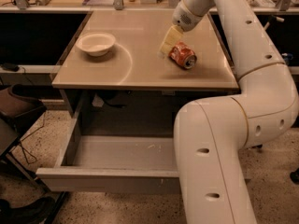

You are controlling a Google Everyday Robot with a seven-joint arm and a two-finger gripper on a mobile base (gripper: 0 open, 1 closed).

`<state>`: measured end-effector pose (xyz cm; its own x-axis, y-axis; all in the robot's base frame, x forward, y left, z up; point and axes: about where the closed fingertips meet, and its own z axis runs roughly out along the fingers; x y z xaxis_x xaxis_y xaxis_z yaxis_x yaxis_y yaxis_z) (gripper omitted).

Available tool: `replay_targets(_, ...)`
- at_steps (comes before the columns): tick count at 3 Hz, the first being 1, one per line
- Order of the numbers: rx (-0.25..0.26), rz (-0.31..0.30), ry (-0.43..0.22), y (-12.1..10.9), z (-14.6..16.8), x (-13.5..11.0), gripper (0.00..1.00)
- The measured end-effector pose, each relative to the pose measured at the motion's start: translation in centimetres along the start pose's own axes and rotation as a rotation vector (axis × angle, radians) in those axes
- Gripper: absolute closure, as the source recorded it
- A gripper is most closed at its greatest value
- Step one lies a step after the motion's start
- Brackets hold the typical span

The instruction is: Place coke can into top drawer

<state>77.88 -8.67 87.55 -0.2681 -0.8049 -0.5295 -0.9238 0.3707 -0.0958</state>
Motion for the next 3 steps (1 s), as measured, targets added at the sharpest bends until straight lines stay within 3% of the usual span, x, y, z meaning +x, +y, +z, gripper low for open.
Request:
replay_targets(2, -0.053, 0.107, 0.035, -0.5, 3.9, 4.1, 0.00)
replay_targets(3, -0.045, 0.103, 0.027, -0.7, 4.3, 3.7, 0.00)
